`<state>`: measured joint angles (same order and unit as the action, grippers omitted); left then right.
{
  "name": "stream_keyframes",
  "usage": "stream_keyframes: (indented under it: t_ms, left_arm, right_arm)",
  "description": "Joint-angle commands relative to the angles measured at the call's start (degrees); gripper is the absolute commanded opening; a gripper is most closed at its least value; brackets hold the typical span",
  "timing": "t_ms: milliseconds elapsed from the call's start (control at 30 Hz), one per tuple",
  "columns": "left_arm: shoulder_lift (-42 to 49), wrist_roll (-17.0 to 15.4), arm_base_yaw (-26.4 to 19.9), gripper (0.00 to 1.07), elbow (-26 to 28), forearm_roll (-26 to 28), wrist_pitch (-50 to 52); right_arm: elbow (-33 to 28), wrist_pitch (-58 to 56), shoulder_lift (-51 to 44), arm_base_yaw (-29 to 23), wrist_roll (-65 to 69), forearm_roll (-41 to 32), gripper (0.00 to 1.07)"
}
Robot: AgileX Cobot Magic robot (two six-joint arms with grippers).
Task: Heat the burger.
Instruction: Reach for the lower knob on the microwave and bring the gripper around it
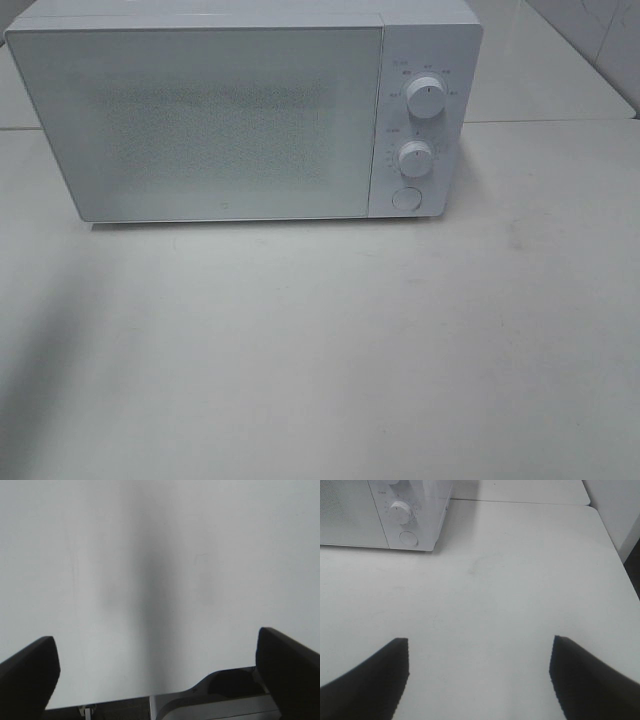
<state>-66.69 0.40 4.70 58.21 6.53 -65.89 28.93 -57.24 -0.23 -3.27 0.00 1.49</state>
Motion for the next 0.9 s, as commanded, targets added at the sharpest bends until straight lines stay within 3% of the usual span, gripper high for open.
stream_keyframes:
  t_ms: [33,200,333,400,500,667,900]
  left_arm:
    - [5.04,0.92,-2.69,1.0,-7.51,-0.74,-0.11]
    - [9.85,4.01,-3.15,1.0,-13.92,-0.69,-0.17]
    - [13.29,4.41,-3.15,1.0,-17.59,-0.52,-0.11]
    - [19.48,4.41,-3.15,1.0,-20.86,0.06,-0.11]
    - [20.91,4.47,-3.15,1.0,-21.49,0.17,-0.06]
    - [36.61,4.47,-3.15,1.0,-25.5,0.74,1.2]
    - [49.96,4.47,-3.15,1.0,-28.02,0.8,3.5]
  right_arm:
    - [-0.11,0.34,-1.6,0.4,0.57,0.23,0.75]
    - [-0.11,0.34,-1.6,0.4,0.57,0.23,0.75]
    - [-0.11,0.34,-1.6,0.4,0.57,0.23,0.75]
    - [-0.11,0.34,-1.6,0.4,0.57,0.23,0.75]
    - [-0.11,0.34,-1.6,0.4,0.57,0.23,0.75]
    - [-0.11,0.34,-1.6,0.4,0.57,0.23,0.75]
    - [-0.11,0.34,-1.6,0.4,0.57,0.23,0.75]
